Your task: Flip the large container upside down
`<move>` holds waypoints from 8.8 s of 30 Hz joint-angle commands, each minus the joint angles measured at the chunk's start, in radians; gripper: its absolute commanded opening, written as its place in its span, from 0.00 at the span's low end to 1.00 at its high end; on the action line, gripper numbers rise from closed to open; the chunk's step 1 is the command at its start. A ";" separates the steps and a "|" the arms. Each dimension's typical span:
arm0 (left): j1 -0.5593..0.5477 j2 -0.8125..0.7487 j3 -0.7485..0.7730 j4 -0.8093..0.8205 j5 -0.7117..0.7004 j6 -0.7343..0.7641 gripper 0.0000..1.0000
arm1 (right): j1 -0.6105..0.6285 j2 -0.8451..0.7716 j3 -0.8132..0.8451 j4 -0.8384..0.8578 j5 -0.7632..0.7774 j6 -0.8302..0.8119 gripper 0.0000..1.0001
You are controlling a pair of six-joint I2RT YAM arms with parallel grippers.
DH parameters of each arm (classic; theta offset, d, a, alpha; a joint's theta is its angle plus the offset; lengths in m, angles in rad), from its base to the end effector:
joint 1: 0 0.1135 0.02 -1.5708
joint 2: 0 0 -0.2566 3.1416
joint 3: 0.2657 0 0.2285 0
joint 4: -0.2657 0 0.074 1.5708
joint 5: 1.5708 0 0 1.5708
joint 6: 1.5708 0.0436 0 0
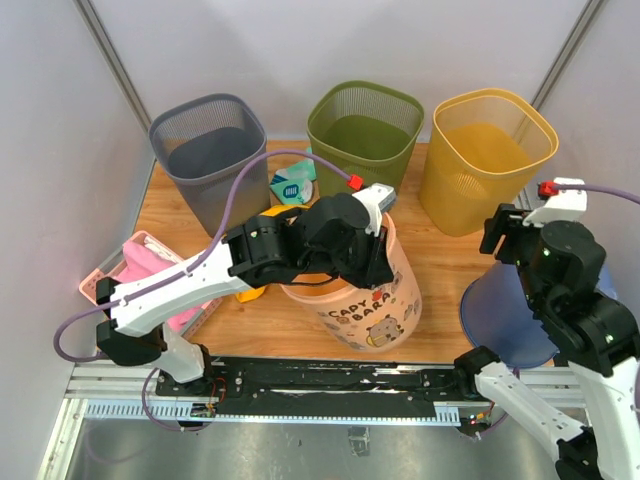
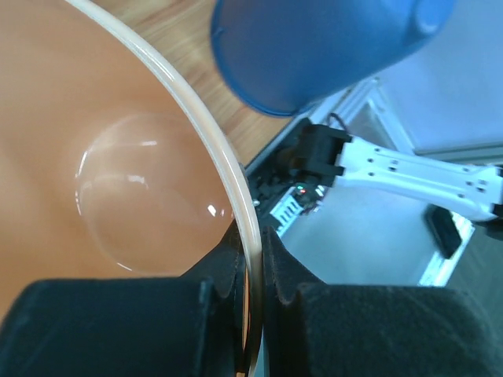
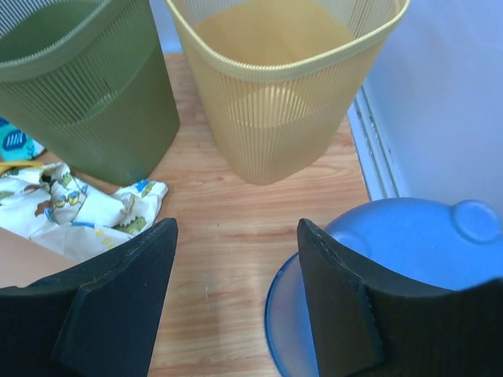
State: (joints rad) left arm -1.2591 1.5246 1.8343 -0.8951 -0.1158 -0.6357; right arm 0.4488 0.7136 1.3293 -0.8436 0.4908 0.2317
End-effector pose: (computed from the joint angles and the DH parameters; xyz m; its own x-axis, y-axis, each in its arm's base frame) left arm 0.0961 -0.2817 0.4294 -0.6802 0.1879 -0.7086 0.6364 0.6311 -0.4435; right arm 0.0818 0.0166 0.4324 -0.1910 0.1328 -0.9726 0.0769 0.9898 0.1201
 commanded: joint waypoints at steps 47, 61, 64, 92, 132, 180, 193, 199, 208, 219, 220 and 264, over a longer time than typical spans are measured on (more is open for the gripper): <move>0.434 -0.437 -0.853 0.553 0.059 0.050 0.92 | -0.131 0.181 -0.145 -0.142 -0.646 0.202 0.87; 0.342 -0.455 -0.745 0.301 0.013 0.103 0.88 | -0.207 0.104 -0.296 -0.165 -0.776 0.395 0.88; 0.334 -0.452 -0.729 0.263 0.002 0.092 0.81 | -0.207 0.065 -0.334 -0.152 -0.787 0.457 0.88; 0.334 -0.427 -0.908 0.381 -0.055 -0.010 0.18 | -0.209 0.003 -0.455 0.101 -1.126 0.761 0.87; 0.334 -0.448 -1.038 0.396 -0.106 -0.132 0.00 | -0.209 -0.113 -0.500 0.195 -1.240 0.781 0.86; 0.379 -0.409 -0.536 0.082 -0.083 -0.081 0.88 | -0.094 0.181 -0.199 -0.017 -0.802 0.152 0.90; 0.292 -0.667 -0.733 0.075 0.257 -0.335 0.88 | -0.101 0.269 -0.288 0.061 -0.989 0.127 0.90; 0.291 -0.667 -0.809 0.086 0.342 -0.376 0.68 | -0.101 0.282 -0.318 0.079 -0.986 0.144 0.90; 0.291 -0.667 -0.881 0.164 0.383 -0.396 0.66 | -0.101 0.285 -0.345 0.084 -0.994 0.148 0.89; 0.291 -0.658 -1.032 0.437 0.360 -0.468 0.25 | -0.192 0.271 -0.349 0.083 -1.221 0.228 0.87; 0.292 -0.650 -1.027 0.439 0.344 -0.463 0.22 | -0.202 0.273 -0.347 0.083 -1.251 0.238 0.85; 0.331 -0.392 -0.987 0.511 0.262 -0.227 0.61 | -0.036 0.183 -0.042 -0.061 -1.284 0.127 0.72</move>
State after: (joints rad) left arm -0.9340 1.1984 0.7582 -0.2600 0.2367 -0.9257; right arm 0.3992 0.8833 1.1759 -0.7845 -0.9031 0.4709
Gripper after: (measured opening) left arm 0.504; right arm 0.713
